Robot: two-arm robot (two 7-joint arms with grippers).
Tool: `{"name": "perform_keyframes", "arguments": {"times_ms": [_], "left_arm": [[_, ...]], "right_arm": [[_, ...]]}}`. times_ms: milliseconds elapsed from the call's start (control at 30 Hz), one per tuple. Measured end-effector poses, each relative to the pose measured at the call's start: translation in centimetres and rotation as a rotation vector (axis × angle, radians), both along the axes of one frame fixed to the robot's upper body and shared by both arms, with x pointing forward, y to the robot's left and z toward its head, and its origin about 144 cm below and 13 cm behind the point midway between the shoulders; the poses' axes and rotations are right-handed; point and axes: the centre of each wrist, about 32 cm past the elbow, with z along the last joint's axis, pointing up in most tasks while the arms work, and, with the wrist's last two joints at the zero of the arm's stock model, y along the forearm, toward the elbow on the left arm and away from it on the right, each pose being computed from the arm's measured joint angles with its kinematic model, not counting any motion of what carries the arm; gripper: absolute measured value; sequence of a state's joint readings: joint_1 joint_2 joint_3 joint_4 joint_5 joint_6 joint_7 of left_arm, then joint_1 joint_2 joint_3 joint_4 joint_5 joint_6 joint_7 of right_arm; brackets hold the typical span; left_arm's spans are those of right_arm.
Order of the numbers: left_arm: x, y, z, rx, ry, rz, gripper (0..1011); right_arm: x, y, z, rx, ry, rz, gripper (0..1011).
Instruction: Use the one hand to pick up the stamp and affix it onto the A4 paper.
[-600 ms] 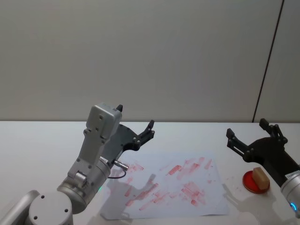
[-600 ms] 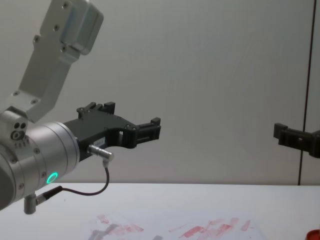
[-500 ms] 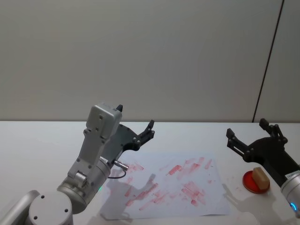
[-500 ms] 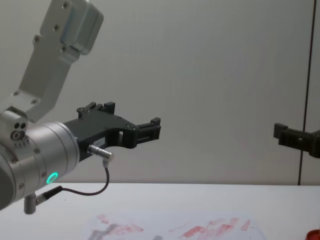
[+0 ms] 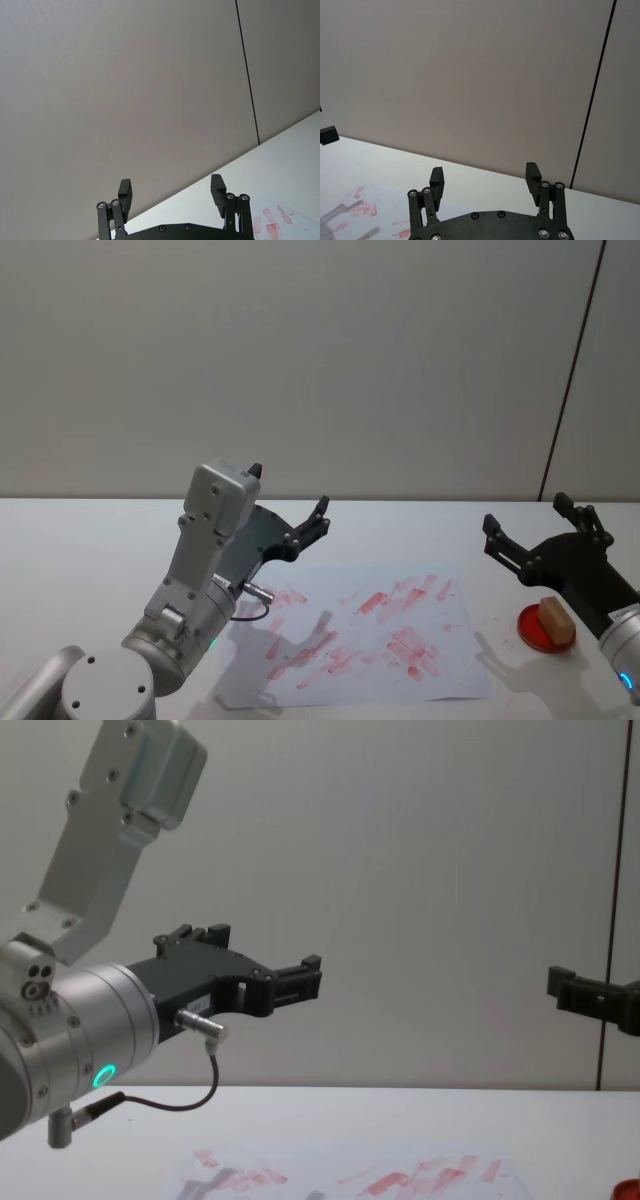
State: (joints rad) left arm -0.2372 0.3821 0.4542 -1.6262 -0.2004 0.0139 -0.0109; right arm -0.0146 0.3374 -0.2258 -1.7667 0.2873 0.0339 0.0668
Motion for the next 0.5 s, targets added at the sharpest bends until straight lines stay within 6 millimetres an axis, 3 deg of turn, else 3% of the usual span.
{"name": "perform_keyframes", "arguments": {"times_ms": [500], "left_arm": [[0.00,0.00,0.00,0.000,0.000,0.000,1002]], "right_arm": [[0.00,0.00,0.00,0.000,0.000,0.000,1001]]}}
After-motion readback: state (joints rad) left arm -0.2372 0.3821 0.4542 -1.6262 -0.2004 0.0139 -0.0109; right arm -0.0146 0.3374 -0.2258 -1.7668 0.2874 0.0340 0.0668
